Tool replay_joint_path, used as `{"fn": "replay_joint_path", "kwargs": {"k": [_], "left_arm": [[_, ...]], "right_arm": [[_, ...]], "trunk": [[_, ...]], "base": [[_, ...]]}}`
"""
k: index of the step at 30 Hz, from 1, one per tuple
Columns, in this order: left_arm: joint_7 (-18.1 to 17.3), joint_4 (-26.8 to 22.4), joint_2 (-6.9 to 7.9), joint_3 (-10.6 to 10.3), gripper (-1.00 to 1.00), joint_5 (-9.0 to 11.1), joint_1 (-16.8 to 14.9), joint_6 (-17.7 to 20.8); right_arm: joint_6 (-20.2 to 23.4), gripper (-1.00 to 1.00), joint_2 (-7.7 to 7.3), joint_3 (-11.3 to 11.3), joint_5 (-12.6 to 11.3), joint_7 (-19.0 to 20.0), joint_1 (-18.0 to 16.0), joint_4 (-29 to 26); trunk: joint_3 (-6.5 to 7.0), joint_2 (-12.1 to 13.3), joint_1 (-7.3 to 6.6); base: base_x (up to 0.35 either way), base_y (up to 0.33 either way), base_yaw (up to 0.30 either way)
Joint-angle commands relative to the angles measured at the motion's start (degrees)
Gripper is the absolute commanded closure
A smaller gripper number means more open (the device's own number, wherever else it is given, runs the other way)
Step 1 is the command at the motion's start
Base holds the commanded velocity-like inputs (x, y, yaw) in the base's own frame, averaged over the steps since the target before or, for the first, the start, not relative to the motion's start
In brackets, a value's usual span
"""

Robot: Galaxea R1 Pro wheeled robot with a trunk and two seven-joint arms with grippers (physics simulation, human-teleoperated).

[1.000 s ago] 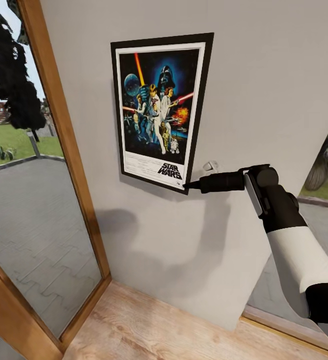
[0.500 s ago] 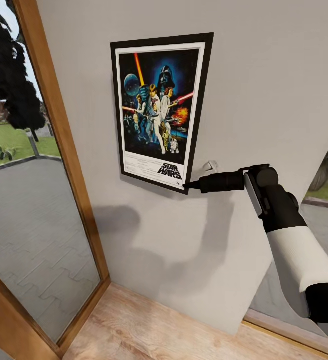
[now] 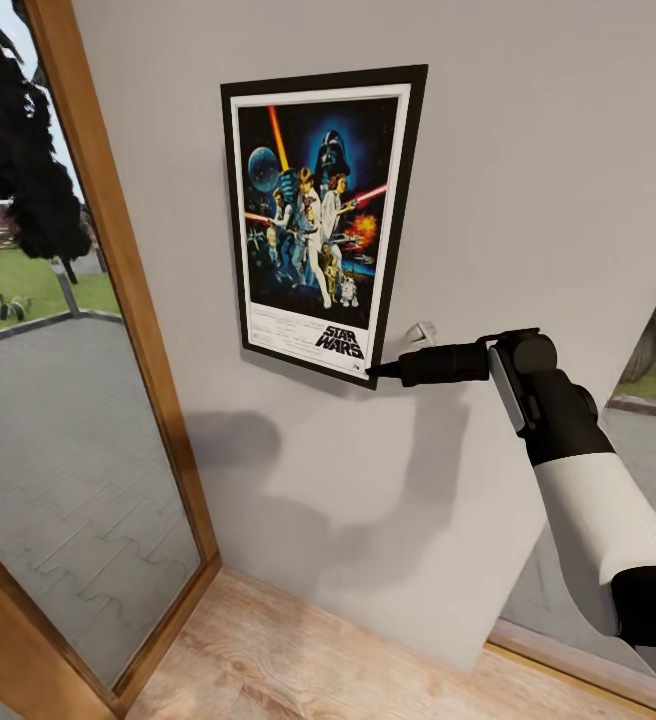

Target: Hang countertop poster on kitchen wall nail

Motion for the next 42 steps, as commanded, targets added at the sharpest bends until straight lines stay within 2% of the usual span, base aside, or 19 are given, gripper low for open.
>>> {"fn": "replay_joint_path", "kwargs": {"k": [1,42], "left_arm": [[-0.1,-0.1,0.04,-0.5,-1.00,0.5,-0.1,-0.2],[-0.1,-0.1,0.04,-0.5,-1.00,0.5,-0.1,-0.2]], "right_arm": [[0.4,1.00,-0.04,0.1,-0.1,0.1,-0.1,0.0],[0.4,1.00,-0.04,0.1,-0.1,0.1,-0.1,-0.1]], "trunk": [[-0.14,-0.1,0.04],[-0.14,-0.1,0.04]], "base": [[0.065,0.000,0.000],[0.026,0.000,0.000]]}}
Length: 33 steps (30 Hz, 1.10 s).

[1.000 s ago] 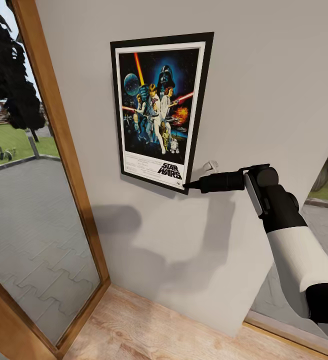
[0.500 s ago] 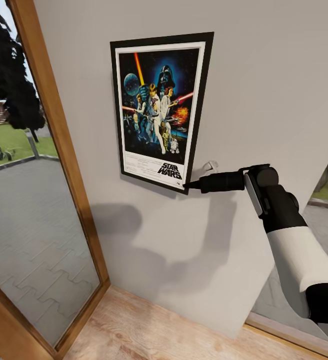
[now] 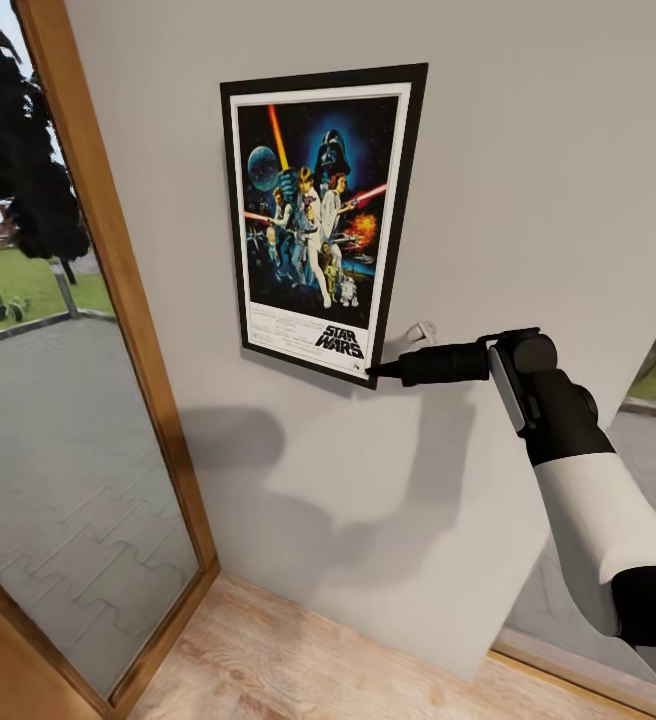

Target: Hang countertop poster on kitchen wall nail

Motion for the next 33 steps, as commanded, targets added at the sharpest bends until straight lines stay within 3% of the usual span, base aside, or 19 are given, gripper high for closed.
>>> {"fn": "replay_joint_path", "kwargs": {"k": [1,33], "left_arm": [[-0.1,-0.1,0.04,-0.5,-1.00,0.5,-0.1,-0.2],[-0.1,-0.1,0.04,-0.5,-1.00,0.5,-0.1,-0.2]], "right_arm": [[0.4,1.00,-0.04,0.1,-0.1,0.1,-0.1,0.0],[0.4,1.00,-0.04,0.1,-0.1,0.1,-0.1,-0.1]], "trunk": [[-0.13,-0.1,0.05],[-0.13,-0.1,0.05]], "base": [[0.180,0.000,0.000],[0.034,0.000,0.000]]}}
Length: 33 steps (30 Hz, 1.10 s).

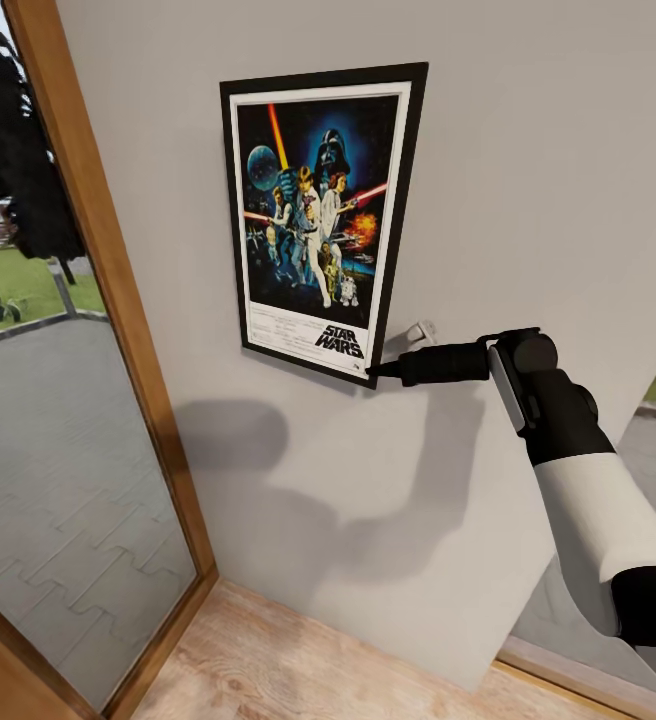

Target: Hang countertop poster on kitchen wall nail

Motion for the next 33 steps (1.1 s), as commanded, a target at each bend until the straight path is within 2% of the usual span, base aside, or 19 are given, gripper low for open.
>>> {"fn": "replay_joint_path", "kwargs": {"k": [1,33], "left_arm": [[-0.1,-0.1,0.04,-0.5,-1.00,0.5,-0.1,-0.2],[-0.1,-0.1,0.04,-0.5,-1.00,0.5,-0.1,-0.2]], "right_arm": [[0.4,1.00,-0.04,0.1,-0.1,0.1,-0.1,0.0],[0.4,1.00,-0.04,0.0,-0.1,0.2,-0.1,0.0]], "trunk": [[-0.13,-0.1,0.04],[-0.13,-0.1,0.04]], "base": [[0.022,0.000,0.000],[0.002,0.000,0.000]]}}
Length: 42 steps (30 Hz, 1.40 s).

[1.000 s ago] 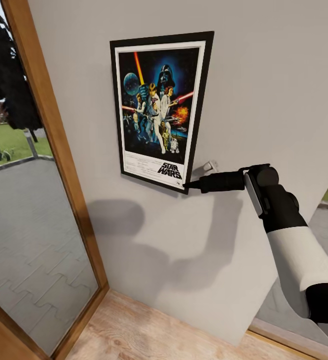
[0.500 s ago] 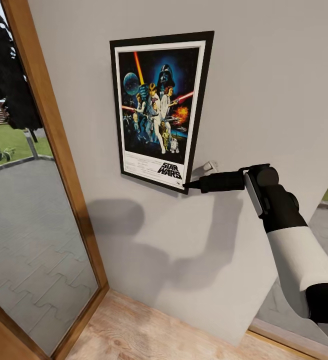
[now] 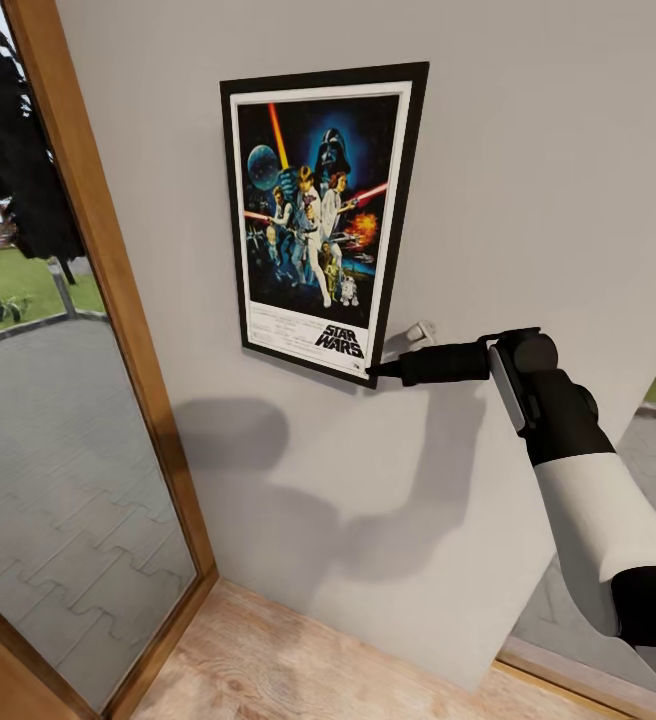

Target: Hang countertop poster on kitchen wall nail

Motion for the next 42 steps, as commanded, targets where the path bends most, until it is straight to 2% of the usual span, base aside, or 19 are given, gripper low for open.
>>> {"fn": "replay_joint_path", "kwargs": {"k": [1,42], "left_arm": [[-0.1,-0.1,0.04,-0.5,-1.00,0.5,-0.1,-0.2],[-0.1,-0.1,0.09,-0.5,-1.00,0.5,-0.1,-0.2]], "right_arm": [[0.4,1.00,-0.04,0.1,-0.1,0.1,-0.1,0.0],[0.7,1.00,0.36,0.0,0.0,-1.0,-1.1,0.1]], "trunk": [[-0.13,-0.1,0.04],[-0.13,-0.1,0.04]], "base": [[0.000,0.000,0.000],[0.000,0.000,0.000]]}}
